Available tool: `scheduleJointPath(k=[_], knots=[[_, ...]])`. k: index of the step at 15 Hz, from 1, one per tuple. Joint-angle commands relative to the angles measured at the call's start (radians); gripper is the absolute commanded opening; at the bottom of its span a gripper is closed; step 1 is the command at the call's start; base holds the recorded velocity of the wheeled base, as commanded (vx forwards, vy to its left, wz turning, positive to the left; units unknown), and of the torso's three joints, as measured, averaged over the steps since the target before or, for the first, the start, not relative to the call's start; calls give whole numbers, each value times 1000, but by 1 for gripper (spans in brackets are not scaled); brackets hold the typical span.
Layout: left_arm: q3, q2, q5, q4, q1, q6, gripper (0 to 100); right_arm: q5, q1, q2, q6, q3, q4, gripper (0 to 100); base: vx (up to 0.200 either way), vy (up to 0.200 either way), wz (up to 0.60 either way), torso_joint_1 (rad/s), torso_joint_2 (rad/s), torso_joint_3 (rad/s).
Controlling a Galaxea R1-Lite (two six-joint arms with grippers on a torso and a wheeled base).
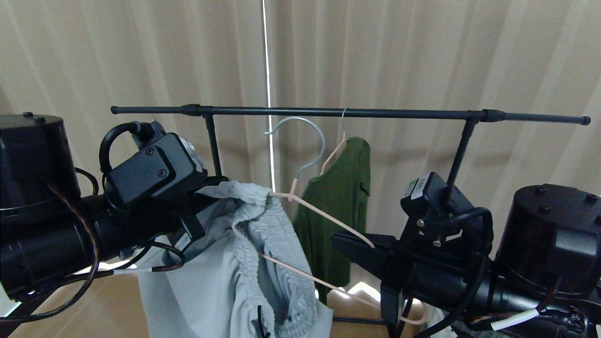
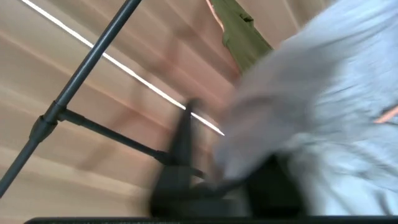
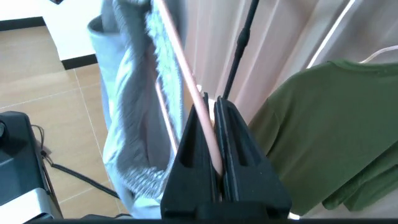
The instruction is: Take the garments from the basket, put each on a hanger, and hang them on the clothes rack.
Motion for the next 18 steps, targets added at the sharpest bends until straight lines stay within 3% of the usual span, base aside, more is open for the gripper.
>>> scheduleJointPath(k=[1,8,9,12,14,18], knots=[[1,1,1,-1,5,-2,0,-1,0,-1,-1,0,2,0,0,0,0,0,0,0],[7,-10,4,-2,18,-60,0,-8,-4,-1,-16,-7,2,0,0,0,0,0,0,0],[7,-8,4,-2,18,-60,0,-10,-4,2,-28,-6,2,100,0,0,0,0,0,0],[18,-10,42,-2,57,-57,0,-24,-24,2,-39,-4,-24,100,0,0,0,0,0,0],[26,-22,128,-2,75,-57,0,-28,-60,1,-62,5,-84,100,0,0,0,0,0,0],[49,-53,288,-2,87,-69,0,-44,-109,-2,-122,48,-93,100,0,0,0,0,0,0]])
